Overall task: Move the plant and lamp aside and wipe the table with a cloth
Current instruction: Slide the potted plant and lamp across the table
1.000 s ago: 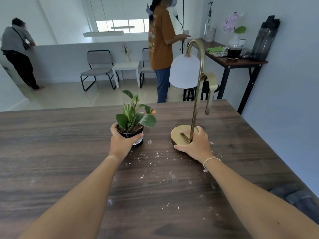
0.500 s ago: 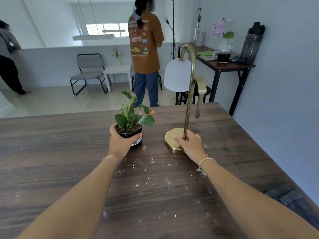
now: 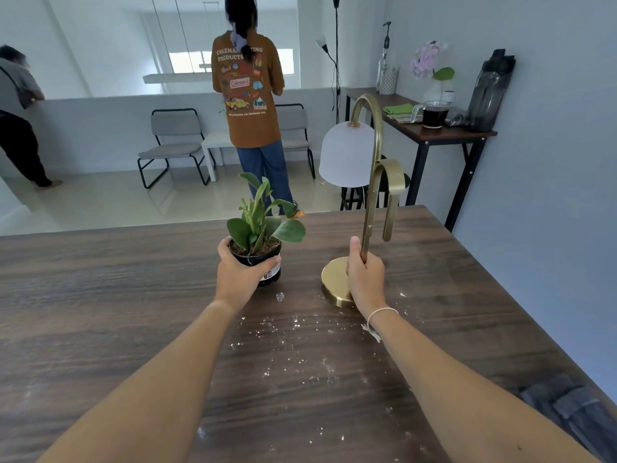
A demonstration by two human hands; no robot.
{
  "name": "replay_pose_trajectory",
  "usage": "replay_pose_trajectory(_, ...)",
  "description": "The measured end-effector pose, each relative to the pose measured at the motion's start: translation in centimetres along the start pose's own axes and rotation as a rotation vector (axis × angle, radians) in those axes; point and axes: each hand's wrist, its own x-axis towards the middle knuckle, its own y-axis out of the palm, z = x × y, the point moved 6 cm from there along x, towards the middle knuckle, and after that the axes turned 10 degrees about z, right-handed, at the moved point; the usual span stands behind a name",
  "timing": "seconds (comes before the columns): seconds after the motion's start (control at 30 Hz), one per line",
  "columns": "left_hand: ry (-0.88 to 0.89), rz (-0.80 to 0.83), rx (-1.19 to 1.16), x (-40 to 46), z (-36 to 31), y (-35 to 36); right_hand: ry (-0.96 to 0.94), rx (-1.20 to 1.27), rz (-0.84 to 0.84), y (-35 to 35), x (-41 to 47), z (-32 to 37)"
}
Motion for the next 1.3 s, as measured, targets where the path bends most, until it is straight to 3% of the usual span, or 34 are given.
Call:
replay_pose_trajectory(0.37, 0.032, 0.057, -0.006, 2.8, -0.9, 1.5, -0.056, -0.003, -0.103, -1.8, 3.0, 0.2)
replay_pose_trajectory(0.67, 0.063, 0.122, -0.029, 8.5, -1.5, 5.5, -0.100, -0.037, -0.181, -4.3, 10.4, 1.4)
replay_pose_trajectory(1.3, 0.035, 0.225, -0.024, 16.4, 1.2, 14.1, -0.053, -0.049, -0.261, -6.3, 21.3, -3.5)
